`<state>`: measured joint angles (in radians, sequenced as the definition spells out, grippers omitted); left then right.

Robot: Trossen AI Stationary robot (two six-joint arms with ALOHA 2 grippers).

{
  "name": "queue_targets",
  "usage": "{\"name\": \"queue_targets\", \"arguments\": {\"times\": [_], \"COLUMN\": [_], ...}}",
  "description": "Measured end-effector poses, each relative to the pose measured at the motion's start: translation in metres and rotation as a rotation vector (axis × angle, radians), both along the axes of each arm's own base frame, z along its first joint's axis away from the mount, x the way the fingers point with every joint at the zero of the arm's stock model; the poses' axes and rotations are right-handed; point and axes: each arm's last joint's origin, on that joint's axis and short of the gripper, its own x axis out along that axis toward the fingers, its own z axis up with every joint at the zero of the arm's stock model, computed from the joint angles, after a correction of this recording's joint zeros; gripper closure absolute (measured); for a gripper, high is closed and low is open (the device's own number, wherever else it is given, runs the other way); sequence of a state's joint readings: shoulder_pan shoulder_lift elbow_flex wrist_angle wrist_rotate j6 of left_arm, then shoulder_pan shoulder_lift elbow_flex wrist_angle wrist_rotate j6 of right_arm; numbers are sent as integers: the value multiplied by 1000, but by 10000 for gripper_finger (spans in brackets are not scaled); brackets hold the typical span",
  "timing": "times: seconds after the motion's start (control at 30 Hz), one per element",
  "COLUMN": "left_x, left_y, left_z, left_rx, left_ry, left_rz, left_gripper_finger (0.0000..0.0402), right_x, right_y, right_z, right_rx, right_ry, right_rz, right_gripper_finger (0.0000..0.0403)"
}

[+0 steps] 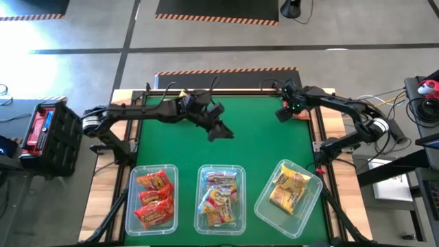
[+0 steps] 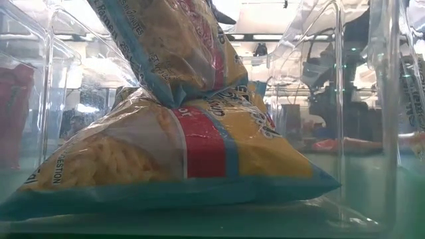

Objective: Sort Maruchan noodles
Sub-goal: Put the orange noodle pack into the left transparent bin

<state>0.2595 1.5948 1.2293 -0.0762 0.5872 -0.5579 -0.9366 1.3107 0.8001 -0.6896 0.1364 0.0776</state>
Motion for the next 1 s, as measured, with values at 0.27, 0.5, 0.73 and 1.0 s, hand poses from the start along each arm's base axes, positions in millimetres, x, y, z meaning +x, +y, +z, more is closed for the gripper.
{"name": "queue_targets", "arguments": {"times": [0.27, 0.5, 0.73, 1.0], "left_x": [-9, -15, -19, -24], "left_y": [20, 34, 44, 55], "left_z": [-3, -1, -1, -1], "left_rx": [-57, -55, -56, -29], "left_ry": [-19, -46, -65, -85], "left_rz": [-93, -119, -143, -140], "left_gripper_finger": [292, 292, 292, 292], "right_x": [2, 6, 15, 54], "right_y": [-7, -12, -13, -3], "right_z": [0, -12, -29, -21], "right_rx": [-46, -23, 94, 232], "right_ry": [27, 63, 3, -396], "right_rz": [-87, -142, -108, 93], "right_gripper_finger": [250, 250, 250, 250]}}
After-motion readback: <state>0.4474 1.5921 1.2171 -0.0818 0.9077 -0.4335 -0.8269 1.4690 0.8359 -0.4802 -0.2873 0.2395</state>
